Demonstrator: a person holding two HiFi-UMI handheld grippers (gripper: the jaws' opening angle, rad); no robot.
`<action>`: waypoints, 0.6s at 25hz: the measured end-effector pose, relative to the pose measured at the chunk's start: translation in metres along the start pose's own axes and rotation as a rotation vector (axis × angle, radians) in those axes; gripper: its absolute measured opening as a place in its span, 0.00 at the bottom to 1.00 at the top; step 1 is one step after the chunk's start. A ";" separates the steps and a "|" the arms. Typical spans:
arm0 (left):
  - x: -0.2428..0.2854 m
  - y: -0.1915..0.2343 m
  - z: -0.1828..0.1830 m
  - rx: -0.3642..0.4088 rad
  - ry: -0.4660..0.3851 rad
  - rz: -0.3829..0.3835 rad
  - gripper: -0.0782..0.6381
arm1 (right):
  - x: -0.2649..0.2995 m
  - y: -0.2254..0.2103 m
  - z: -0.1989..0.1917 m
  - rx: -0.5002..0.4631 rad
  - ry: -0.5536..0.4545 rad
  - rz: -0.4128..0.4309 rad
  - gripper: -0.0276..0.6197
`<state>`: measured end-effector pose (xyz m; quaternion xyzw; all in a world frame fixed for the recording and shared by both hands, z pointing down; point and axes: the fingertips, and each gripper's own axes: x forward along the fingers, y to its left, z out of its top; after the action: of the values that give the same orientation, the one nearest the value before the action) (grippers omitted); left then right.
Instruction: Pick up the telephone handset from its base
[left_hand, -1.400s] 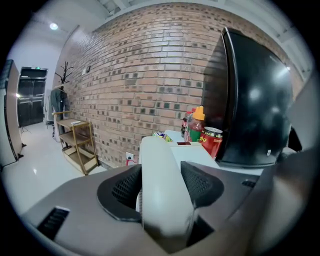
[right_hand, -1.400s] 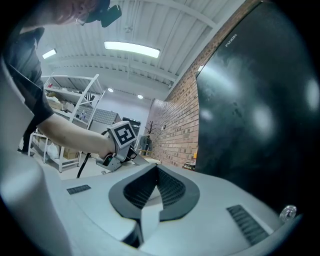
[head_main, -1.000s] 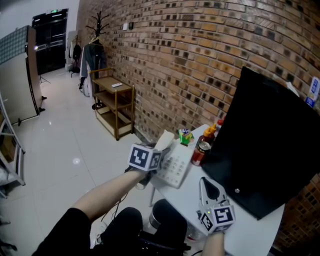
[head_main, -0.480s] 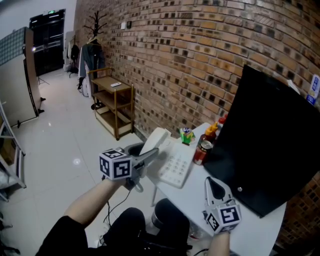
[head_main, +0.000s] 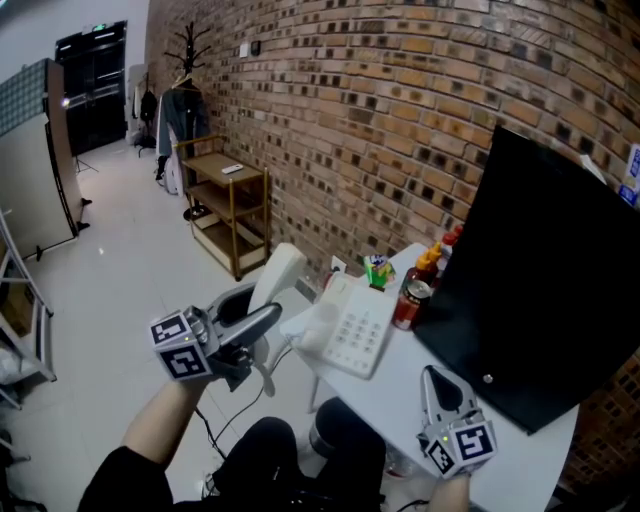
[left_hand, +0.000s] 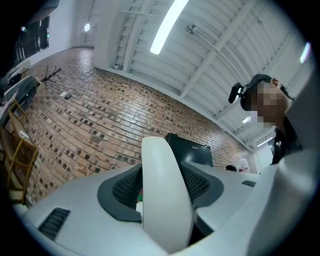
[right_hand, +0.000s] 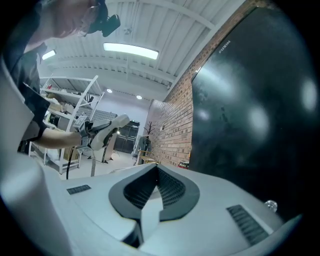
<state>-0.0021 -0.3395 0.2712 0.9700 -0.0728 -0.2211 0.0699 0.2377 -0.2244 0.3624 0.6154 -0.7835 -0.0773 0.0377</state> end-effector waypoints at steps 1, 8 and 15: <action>-0.003 -0.006 0.004 0.022 -0.009 -0.021 0.45 | -0.001 0.000 0.000 0.004 -0.002 0.000 0.06; -0.021 -0.029 0.012 0.006 -0.070 -0.124 0.45 | -0.007 -0.004 0.001 -0.011 0.000 -0.014 0.06; -0.026 -0.037 0.014 -0.040 -0.111 -0.180 0.45 | -0.008 -0.006 0.000 -0.027 0.004 -0.021 0.06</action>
<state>-0.0269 -0.3007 0.2636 0.9573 0.0154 -0.2813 0.0651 0.2453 -0.2184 0.3611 0.6234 -0.7757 -0.0870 0.0465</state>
